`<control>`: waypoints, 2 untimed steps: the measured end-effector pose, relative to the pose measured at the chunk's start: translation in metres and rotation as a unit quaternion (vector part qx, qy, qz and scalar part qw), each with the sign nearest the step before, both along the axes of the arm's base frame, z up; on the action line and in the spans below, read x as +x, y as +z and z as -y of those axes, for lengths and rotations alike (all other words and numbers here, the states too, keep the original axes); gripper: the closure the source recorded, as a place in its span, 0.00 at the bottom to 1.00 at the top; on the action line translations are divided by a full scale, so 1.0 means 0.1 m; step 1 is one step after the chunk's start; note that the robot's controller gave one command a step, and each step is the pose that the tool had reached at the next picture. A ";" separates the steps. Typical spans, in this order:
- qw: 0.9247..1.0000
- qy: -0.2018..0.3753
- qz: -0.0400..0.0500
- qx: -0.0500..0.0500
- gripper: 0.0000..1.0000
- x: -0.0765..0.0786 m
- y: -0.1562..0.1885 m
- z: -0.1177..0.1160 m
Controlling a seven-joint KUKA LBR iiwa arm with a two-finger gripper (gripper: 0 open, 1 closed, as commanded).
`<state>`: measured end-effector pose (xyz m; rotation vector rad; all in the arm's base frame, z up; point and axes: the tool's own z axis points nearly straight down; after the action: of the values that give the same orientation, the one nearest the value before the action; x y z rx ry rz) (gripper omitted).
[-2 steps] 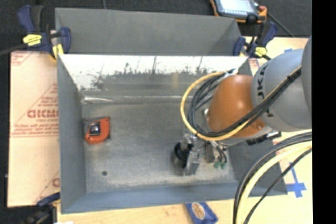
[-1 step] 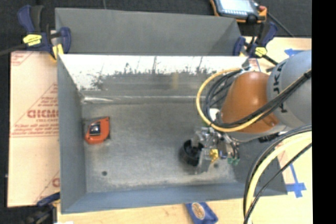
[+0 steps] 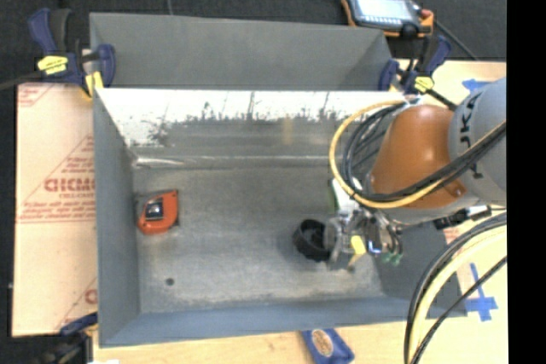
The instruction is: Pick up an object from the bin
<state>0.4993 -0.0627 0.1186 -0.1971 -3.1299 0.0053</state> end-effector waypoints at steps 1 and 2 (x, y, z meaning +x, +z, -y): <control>1.000 -0.001 0.009 0.001 1.00 0.25 0.08 -0.20; 1.000 0.000 -0.001 0.002 1.00 0.32 0.38 -0.19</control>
Offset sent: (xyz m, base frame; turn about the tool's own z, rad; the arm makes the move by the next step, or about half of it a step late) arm 0.0647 0.0164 0.1739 -0.0015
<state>0.5317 -0.0434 0.1565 -0.1958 -3.1280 -0.0014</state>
